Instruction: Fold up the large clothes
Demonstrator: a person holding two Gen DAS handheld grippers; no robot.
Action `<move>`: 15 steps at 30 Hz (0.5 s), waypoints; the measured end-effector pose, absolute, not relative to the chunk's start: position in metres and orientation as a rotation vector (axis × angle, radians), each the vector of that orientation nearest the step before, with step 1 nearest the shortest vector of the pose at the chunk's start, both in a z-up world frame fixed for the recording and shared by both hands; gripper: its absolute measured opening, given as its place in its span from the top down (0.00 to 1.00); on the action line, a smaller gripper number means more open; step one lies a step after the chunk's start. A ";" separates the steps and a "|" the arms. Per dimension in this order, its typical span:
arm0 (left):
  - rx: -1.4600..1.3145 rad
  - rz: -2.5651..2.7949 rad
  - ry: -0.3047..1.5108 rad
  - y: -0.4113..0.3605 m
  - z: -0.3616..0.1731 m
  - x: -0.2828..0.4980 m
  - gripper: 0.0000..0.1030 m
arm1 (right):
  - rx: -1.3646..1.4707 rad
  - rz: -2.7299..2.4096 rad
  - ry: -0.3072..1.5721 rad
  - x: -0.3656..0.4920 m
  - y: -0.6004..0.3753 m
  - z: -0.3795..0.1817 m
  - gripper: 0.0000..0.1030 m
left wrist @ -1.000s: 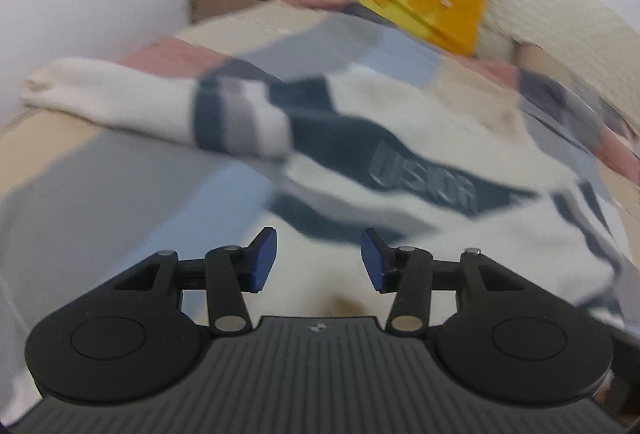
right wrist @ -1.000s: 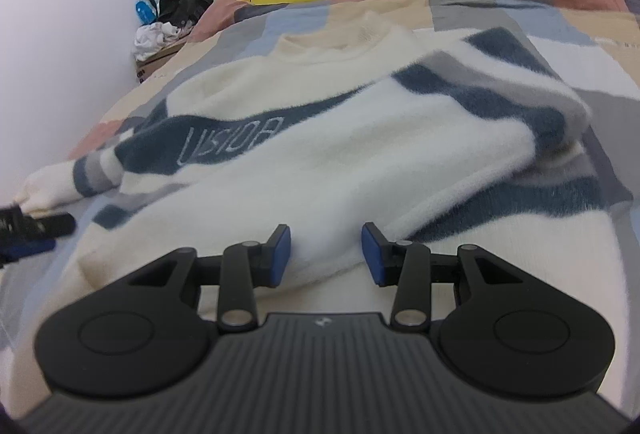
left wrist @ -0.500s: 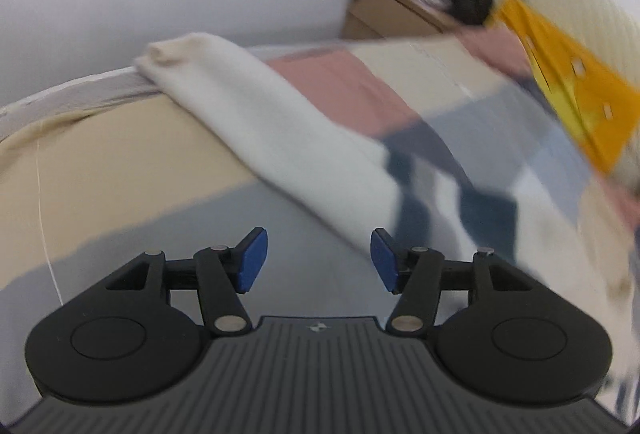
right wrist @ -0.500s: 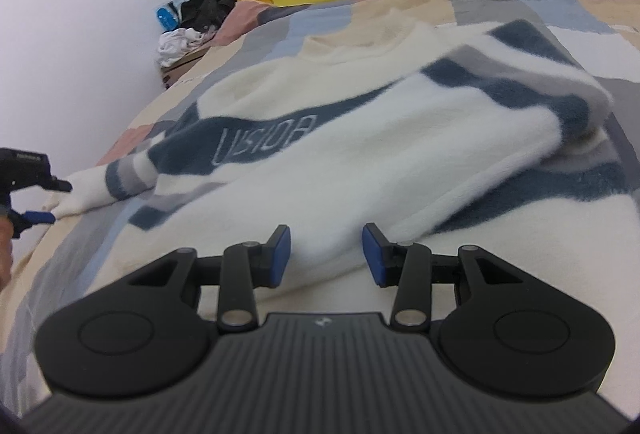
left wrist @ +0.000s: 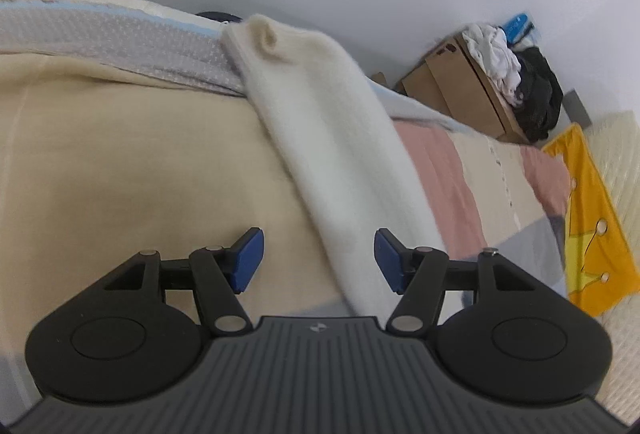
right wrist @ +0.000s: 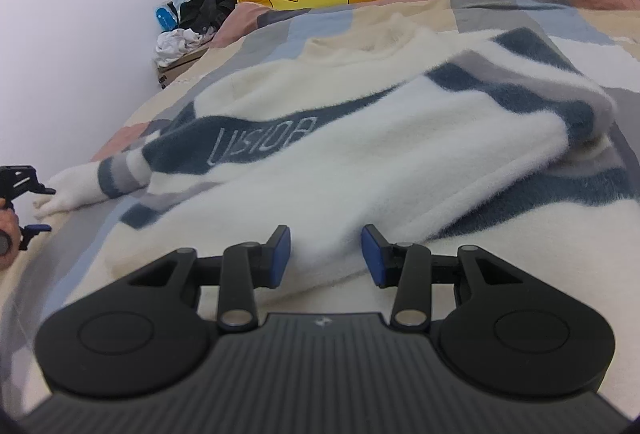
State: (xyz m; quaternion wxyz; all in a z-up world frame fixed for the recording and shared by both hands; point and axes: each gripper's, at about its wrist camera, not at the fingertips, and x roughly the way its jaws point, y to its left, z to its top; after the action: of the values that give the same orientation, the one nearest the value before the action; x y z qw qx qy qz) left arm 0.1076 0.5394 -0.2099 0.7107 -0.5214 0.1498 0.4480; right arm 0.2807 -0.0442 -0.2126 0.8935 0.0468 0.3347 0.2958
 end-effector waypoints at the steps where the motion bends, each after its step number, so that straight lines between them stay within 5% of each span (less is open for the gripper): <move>1: -1.161 0.994 0.326 0.546 -0.214 0.108 0.35 | 0.091 0.610 0.692 0.281 -0.043 -0.214 0.58; 13: -1.086 1.091 0.280 0.618 -0.232 0.132 0.36 | 0.050 0.556 0.675 0.286 -0.026 -0.220 0.58; 15: -1.049 1.136 0.301 0.624 -0.230 0.138 0.46 | 0.050 0.550 0.677 0.287 -0.025 -0.220 0.58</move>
State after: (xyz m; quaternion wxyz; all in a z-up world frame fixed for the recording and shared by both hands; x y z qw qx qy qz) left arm 0.1385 0.6242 -0.2301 0.7057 -0.4718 0.1353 0.5110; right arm 0.2866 -0.0248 -0.2197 0.9061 0.0242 0.3277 0.2664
